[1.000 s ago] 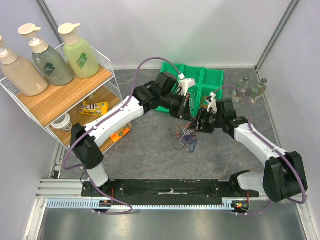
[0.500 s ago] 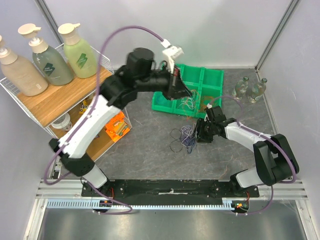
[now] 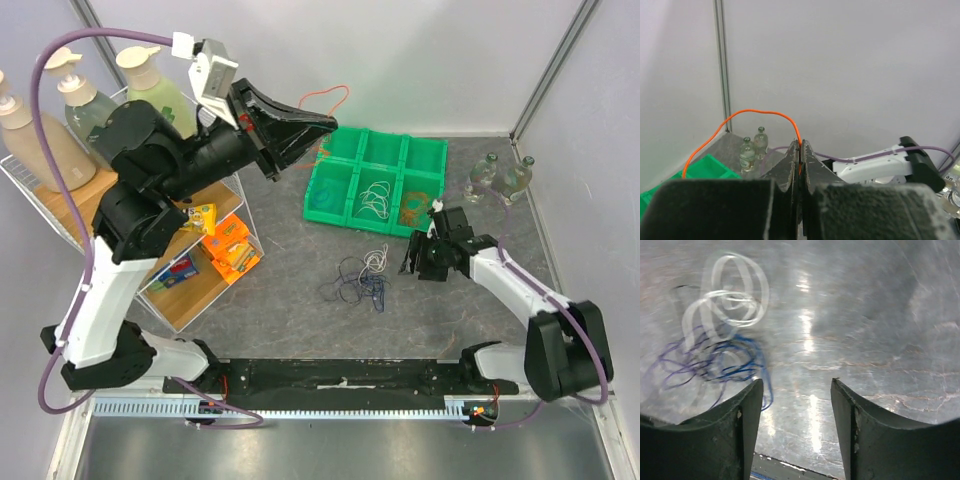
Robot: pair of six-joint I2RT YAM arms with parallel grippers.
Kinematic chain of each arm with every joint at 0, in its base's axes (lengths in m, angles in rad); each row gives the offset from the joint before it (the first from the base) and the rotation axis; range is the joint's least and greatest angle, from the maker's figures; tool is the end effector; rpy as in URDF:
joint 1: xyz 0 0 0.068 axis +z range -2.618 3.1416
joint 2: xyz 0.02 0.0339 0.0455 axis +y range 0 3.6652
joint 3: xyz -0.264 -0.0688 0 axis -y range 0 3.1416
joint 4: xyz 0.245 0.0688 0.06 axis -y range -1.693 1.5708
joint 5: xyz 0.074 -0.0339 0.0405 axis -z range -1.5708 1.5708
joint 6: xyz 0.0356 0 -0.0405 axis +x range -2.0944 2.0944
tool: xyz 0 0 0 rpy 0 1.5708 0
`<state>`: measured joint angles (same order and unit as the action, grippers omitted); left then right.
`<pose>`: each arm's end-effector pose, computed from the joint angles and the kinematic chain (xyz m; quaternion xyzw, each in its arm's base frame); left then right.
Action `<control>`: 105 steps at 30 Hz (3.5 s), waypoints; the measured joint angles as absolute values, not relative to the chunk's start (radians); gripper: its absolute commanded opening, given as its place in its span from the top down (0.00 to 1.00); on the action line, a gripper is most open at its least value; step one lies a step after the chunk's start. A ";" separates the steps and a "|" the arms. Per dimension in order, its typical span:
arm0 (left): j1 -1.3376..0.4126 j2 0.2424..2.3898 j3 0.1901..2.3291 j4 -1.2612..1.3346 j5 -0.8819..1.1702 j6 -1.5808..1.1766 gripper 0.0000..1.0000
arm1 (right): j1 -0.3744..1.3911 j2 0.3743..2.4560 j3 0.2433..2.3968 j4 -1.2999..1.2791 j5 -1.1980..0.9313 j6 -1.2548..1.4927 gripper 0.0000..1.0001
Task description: Untangle the cables
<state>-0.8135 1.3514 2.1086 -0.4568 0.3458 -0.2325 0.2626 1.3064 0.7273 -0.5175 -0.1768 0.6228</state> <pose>0.1300 -0.1551 0.6149 0.3001 0.5203 -0.4845 0.6360 0.2289 0.0680 0.1874 0.1530 0.9563 0.1778 0.1746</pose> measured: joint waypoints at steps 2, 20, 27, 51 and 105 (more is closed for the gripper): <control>-0.813 1.360 2.106 -0.448 0.342 -0.233 0.98 | 0.266 1.254 0.751 -0.523 -0.218 0.574 0.32; -0.637 1.580 1.963 -0.668 0.472 -0.507 0.98 | 0.290 1.150 1.262 -0.544 -0.429 0.387 0.33; -0.630 1.594 1.797 -0.634 0.690 -0.616 0.98 | 0.291 1.188 1.319 -0.562 -0.559 0.312 0.32; -0.614 1.587 1.657 -0.379 0.978 -0.828 0.98 | 0.358 1.161 1.314 -0.411 -0.657 0.297 0.43; -0.577 1.596 1.613 -0.417 1.010 -0.855 0.83 | 0.448 1.076 1.140 -0.160 -0.423 0.631 1.00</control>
<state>-0.5774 1.5959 1.6131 -0.4171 1.0096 -0.8547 0.4480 1.0756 1.1397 -0.1604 -0.4229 0.6312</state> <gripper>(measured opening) 0.025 0.011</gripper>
